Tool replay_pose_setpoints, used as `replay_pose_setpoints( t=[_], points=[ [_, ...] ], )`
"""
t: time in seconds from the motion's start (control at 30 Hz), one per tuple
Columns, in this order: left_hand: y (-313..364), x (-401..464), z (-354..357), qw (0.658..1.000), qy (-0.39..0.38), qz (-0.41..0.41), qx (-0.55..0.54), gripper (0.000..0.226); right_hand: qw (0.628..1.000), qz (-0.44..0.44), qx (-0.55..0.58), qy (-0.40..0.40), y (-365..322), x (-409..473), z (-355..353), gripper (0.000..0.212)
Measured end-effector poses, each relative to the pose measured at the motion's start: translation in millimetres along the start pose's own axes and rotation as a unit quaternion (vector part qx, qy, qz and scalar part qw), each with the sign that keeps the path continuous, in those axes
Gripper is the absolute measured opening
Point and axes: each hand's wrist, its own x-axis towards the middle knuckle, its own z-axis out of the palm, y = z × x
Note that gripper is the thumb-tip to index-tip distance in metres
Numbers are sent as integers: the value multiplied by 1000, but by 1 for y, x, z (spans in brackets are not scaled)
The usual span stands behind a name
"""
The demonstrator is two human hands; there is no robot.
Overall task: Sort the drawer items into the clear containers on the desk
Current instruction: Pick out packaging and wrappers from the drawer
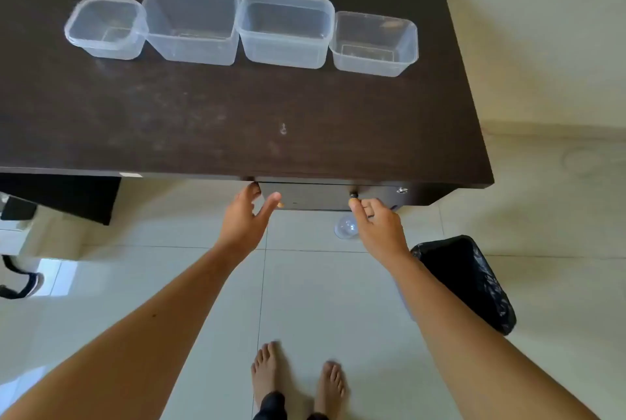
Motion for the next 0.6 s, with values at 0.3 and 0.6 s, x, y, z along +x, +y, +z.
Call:
replay_pose_setpoints(
  t=[0.3,0.6],
  points=[
    [1,10,12,989,93,-42,-111,42,995,17,87,42,12,20,19,27],
    [3,5,19,987,119,-42,-103,42,995,11,87,38,16,21,18,21]
  ],
)
